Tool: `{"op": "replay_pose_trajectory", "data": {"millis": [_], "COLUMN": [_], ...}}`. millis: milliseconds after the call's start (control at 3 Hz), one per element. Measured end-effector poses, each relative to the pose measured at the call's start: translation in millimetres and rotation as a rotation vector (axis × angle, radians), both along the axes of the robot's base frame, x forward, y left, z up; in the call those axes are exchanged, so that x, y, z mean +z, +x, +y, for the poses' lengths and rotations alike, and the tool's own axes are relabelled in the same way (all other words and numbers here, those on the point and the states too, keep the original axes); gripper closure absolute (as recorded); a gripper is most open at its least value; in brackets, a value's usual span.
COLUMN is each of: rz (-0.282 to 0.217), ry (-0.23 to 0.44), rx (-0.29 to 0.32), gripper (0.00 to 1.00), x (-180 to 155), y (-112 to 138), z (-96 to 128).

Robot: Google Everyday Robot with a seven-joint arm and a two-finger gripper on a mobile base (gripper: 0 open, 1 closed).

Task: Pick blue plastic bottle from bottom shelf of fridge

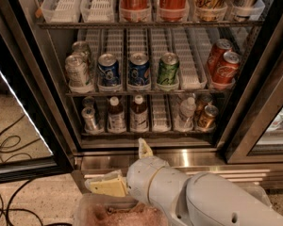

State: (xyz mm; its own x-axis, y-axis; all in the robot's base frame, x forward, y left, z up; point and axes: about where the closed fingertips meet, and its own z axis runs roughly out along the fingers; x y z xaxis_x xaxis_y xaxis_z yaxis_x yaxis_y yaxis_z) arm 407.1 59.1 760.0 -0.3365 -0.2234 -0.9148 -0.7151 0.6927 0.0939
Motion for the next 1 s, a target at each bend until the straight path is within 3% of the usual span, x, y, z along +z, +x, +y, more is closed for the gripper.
{"op": "replay_pose_trajectory", "data": {"millis": [667, 1000], "rz": [-0.019, -0.018], "ry": [0.003, 0.02], "rx": [-0.019, -0.052], "gripper": [0.0, 0.0], "x": [-10.1, -37.7], "y": [-2.0, -15.0], "z": [3.5, 11.7]}}
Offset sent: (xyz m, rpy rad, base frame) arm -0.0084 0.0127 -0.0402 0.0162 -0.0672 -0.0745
